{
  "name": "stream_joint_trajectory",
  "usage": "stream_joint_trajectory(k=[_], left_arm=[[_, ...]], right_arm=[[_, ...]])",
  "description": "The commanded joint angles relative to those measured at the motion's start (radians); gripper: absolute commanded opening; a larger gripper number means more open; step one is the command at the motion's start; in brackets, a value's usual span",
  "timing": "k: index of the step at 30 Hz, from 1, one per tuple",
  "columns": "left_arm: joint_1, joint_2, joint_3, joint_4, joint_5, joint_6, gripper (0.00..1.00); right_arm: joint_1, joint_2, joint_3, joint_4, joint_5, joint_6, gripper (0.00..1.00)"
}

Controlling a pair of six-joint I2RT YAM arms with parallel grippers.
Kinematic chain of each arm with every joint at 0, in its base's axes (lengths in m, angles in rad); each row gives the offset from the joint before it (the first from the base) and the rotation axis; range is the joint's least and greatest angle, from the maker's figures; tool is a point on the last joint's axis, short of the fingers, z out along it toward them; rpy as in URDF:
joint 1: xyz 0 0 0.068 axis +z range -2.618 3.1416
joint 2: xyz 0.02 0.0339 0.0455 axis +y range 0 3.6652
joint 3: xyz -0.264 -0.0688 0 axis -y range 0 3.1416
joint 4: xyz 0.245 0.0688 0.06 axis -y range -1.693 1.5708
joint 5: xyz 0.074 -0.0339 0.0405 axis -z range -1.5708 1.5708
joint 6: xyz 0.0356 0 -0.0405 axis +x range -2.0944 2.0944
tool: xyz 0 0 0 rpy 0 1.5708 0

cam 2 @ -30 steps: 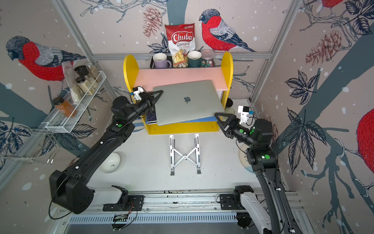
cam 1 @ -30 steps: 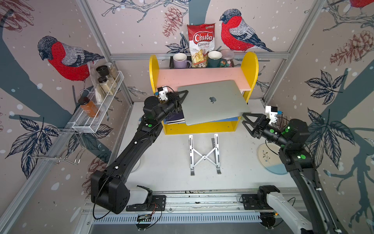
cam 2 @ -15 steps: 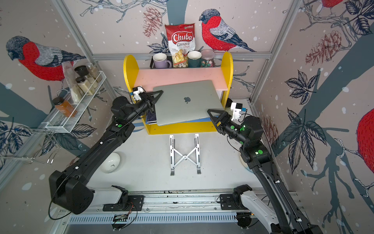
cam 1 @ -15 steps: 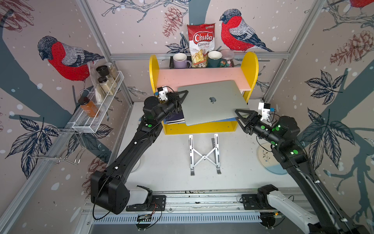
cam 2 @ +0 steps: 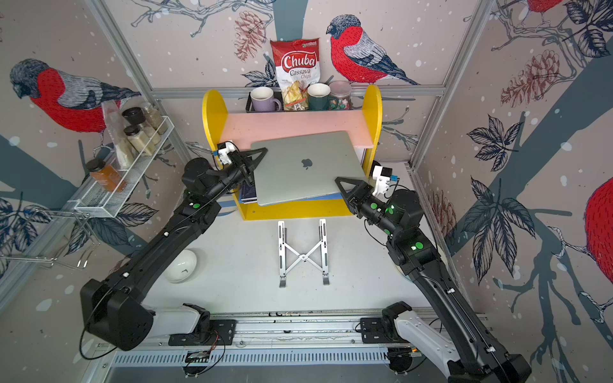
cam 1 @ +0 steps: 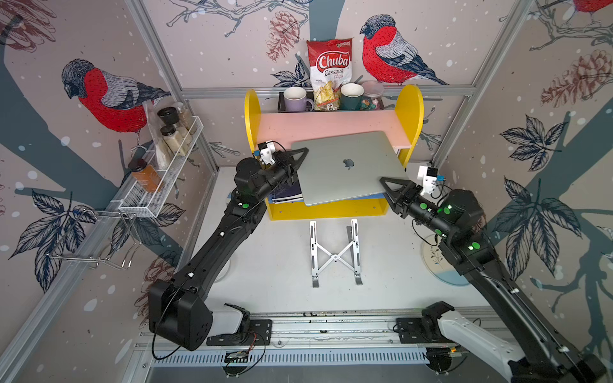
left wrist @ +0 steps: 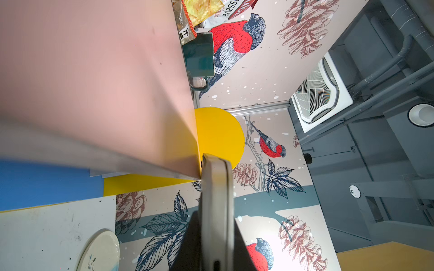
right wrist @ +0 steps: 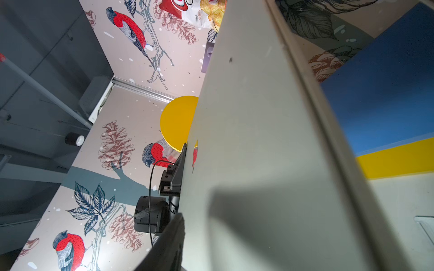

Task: Close the laptop lid and set it aside
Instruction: Place the laptop on the shelf.

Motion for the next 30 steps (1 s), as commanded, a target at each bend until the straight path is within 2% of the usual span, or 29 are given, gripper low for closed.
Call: stream_joint_trajectory(k=[1,15,22,26,30], left_arm=[[0.004,-0.006,0.005,0.104,0.007,-0.029,0.0],[0.004,0.005,-0.002,0.117,0.007,-0.033,0.0],[0.004,0.009,-0.001,0.119,0.012,-0.034,0.0],[0.004,0.011,-0.005,0.122,0.015,-0.036,0.0],[0.004,0.009,-0.006,0.12,0.013,-0.036,0.0]], right_arm=[[0.026,-0.006,-0.009,0.066,0.081,0.01,0.45],[0.144,0.02,-0.024,0.133,0.271,0.023,0.37],[0.161,0.034,-0.032,0.164,0.301,0.036,0.3],[0.164,0.041,-0.035,0.181,0.311,0.048,0.23],[0.168,0.048,-0.031,0.19,0.319,0.058,0.13]])
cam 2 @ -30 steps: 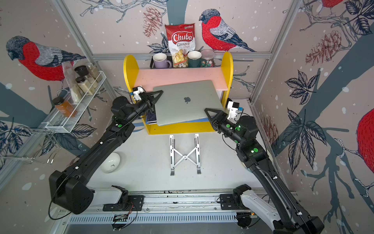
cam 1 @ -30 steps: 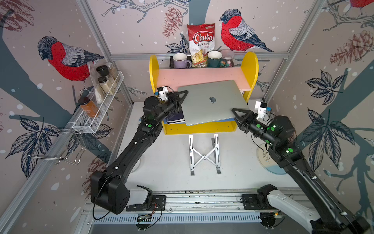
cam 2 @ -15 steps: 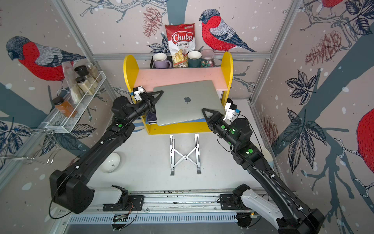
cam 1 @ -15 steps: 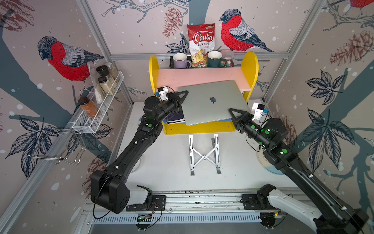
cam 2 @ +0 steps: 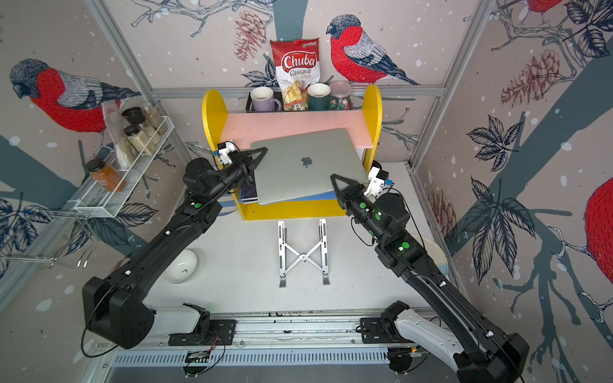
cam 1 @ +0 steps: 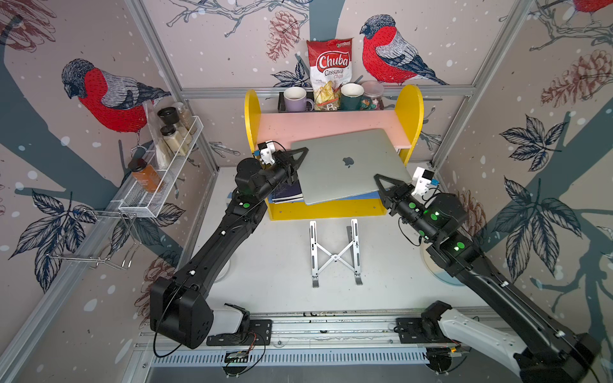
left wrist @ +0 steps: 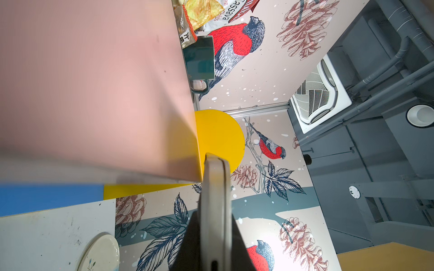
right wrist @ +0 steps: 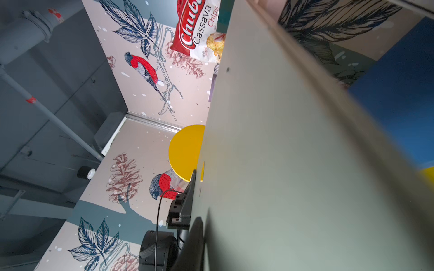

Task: Close the laptop lid and set it aside
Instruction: Place the laptop on the shelf.

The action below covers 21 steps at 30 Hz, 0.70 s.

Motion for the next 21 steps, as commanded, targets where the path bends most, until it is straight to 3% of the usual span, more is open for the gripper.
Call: stream_joint_trajectory(k=[1,5,8,9,12,17,21], left_arm=[[0.003,-0.002,0.003,0.095,0.016,-0.035,0.0],[0.002,0.003,0.009,0.093,0.017,-0.04,0.0],[0.004,0.003,0.011,0.088,0.017,-0.037,0.03],[0.004,0.002,0.012,0.085,0.017,-0.035,0.08],[0.004,-0.005,0.014,0.066,0.015,-0.024,0.34],[0.003,-0.026,0.016,0.03,0.004,0.005,0.61],[0.003,-0.041,0.015,0.006,-0.002,0.02,0.74]], right_arm=[[0.005,0.006,0.006,0.027,0.014,-0.017,0.1],[0.008,0.007,0.018,0.01,0.03,-0.02,0.0],[0.008,0.006,0.02,0.003,0.04,-0.021,0.0],[0.008,0.006,0.021,0.003,0.042,-0.02,0.0],[0.008,0.002,0.02,0.002,0.051,-0.015,0.0],[0.01,-0.007,0.027,-0.015,0.078,-0.003,0.0],[0.01,-0.018,0.029,-0.03,0.106,0.006,0.0]])
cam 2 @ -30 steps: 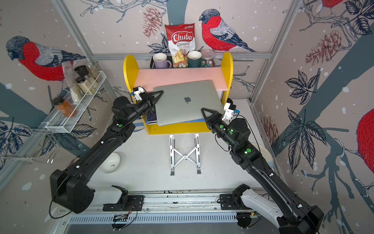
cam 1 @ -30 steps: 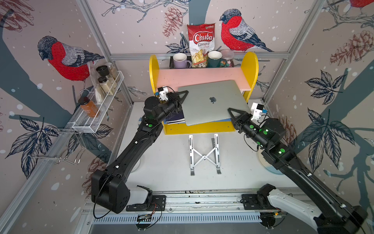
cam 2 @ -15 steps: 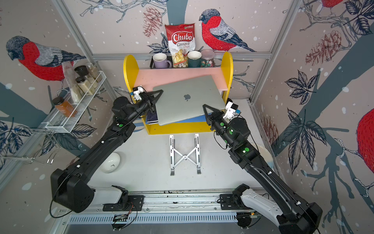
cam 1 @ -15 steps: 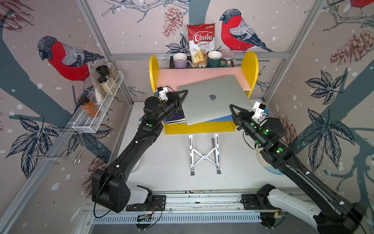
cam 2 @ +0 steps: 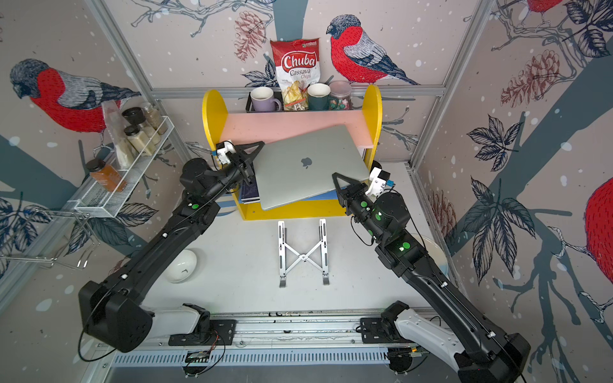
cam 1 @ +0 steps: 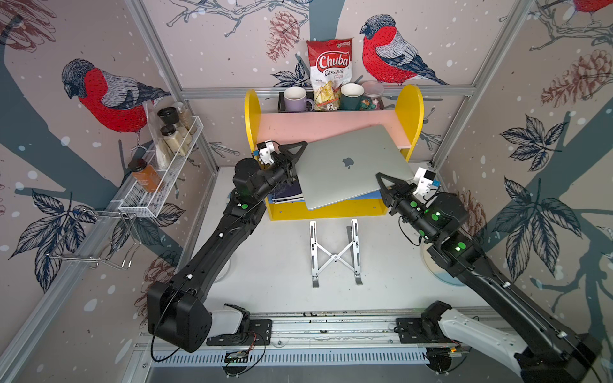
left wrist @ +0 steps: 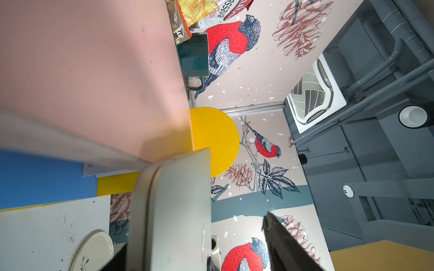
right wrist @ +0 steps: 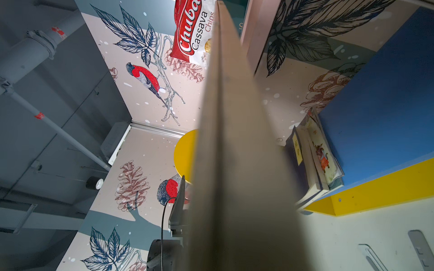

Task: Close the laptop lid and set it aside
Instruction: Place the laptop on the shelf.

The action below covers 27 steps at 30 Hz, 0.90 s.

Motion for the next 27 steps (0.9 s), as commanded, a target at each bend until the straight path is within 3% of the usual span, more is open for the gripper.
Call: stream_joint_trajectory(k=[1,12,27], left_arm=[[0.003,-0.02,0.009,0.017,-0.006,0.036,0.78],[0.003,-0.141,-0.021,-0.165,-0.075,0.172,0.93],[0.003,-0.344,-0.194,-0.293,-0.184,0.249,0.95]], right_arm=[[-0.002,-0.013,0.01,0.003,0.071,-0.036,0.0],[-0.003,0.0,0.064,-0.029,0.137,0.001,0.0],[-0.014,0.085,0.124,0.008,0.175,0.077,0.0]])
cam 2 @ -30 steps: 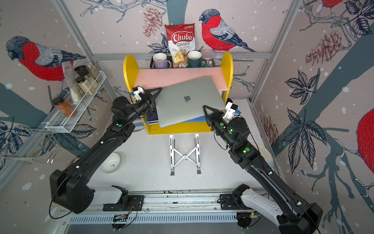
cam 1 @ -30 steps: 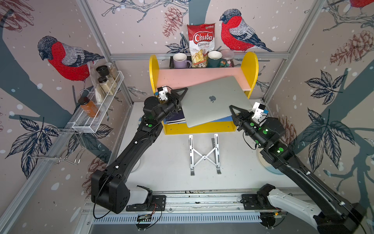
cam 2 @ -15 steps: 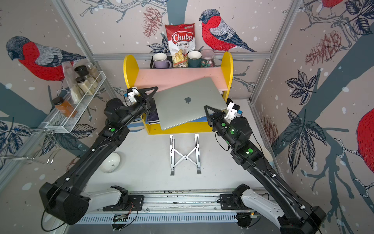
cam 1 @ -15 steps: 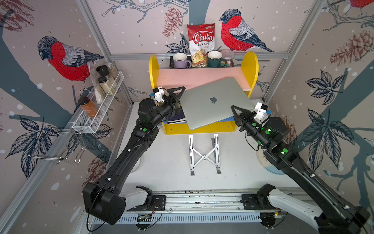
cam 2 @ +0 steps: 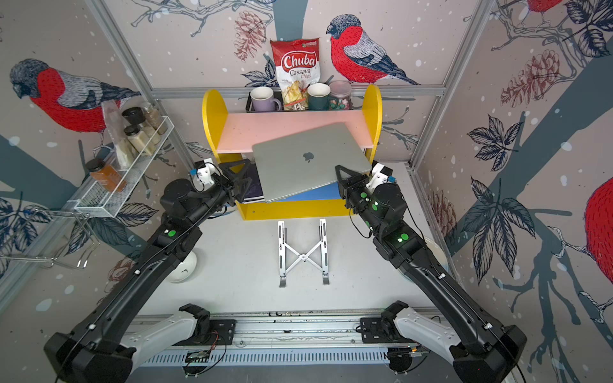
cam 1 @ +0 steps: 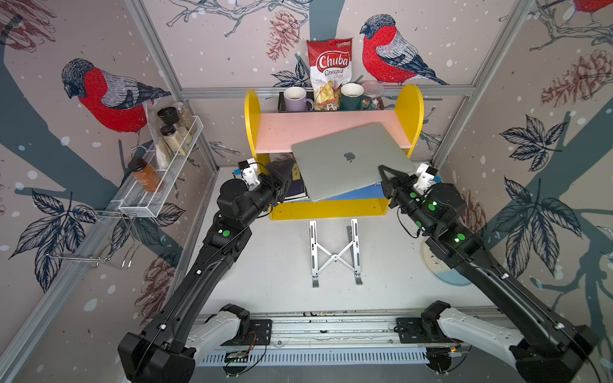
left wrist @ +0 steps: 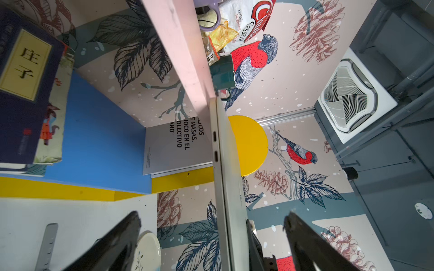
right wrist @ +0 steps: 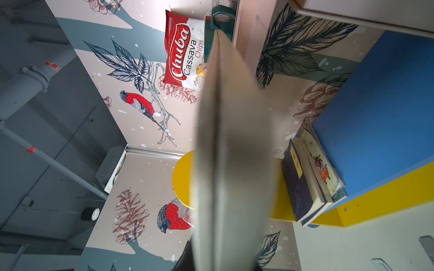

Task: Close the laptop lid and set it aside
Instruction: Place the laptop on the shelf.

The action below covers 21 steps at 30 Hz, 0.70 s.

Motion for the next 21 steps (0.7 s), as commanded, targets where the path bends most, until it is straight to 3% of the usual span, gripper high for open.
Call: stream_joint_trajectory(k=[1,12,21], left_arm=[[0.003,-0.056,-0.017,-0.038,-0.039,0.054,0.95],[0.001,-0.248,-0.023,-0.259,-0.121,0.165,0.95],[0.002,-0.327,-0.074,-0.31,-0.12,0.175,0.95]], right_arm=[[-0.003,0.009,0.021,0.064,0.086,-0.003,0.0],[0.071,0.077,0.056,0.096,0.178,0.004,0.0],[0.121,0.119,0.074,0.139,0.294,0.005,0.0]])
